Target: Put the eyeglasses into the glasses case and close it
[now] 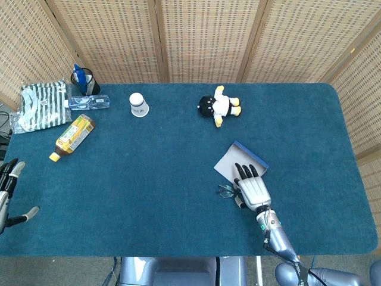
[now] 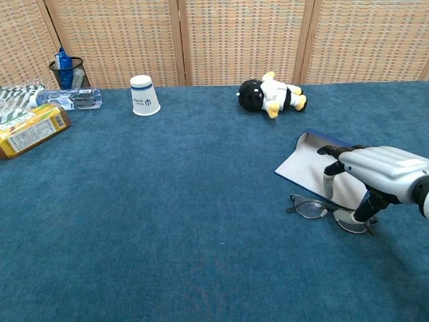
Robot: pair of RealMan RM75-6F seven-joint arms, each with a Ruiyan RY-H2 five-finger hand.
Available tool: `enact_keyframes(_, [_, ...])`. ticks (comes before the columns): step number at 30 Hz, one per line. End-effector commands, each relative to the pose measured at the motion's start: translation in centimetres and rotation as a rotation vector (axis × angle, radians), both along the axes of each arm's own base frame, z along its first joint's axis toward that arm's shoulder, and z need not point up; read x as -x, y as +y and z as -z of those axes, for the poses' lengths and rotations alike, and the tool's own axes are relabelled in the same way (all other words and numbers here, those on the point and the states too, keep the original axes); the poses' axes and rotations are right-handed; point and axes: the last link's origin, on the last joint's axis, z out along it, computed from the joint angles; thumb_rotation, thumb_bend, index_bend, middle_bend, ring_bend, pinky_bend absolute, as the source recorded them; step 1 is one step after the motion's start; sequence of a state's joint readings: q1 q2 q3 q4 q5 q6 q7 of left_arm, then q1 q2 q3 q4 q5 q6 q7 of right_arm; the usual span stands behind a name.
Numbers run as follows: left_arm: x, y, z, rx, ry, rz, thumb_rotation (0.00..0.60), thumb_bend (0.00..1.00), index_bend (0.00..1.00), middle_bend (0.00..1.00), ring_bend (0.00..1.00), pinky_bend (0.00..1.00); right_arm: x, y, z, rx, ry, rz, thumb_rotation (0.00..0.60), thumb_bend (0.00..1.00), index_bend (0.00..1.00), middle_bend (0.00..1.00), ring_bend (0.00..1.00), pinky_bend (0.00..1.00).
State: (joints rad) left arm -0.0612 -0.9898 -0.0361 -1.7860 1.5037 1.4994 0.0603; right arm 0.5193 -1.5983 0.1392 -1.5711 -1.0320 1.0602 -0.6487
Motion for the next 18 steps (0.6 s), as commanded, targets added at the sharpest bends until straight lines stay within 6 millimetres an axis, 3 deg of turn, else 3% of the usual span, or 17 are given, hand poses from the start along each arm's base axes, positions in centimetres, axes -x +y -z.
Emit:
enact_keyframes(1, [-0.02, 0.02, 0.04, 0.000, 0.001, 0.000, 0.600, 0.00, 0.00, 0.00, 0.00, 0.00, -0.01, -0.08, 0.08, 0.002, 0.001, 0.000, 0.600, 0.40, 0.46, 0.00, 0.00, 0.00])
enact_keyframes(18, [0.05, 0.04, -0.21, -0.004, -0.007, -0.001, 0.600, 0.00, 0.00, 0.00, 0.00, 0.00, -0.01, -0.29, 1.06, 0.006, 0.043, -0.017, 0.600, 0.43, 0.58, 0.00, 0.00, 0.00])
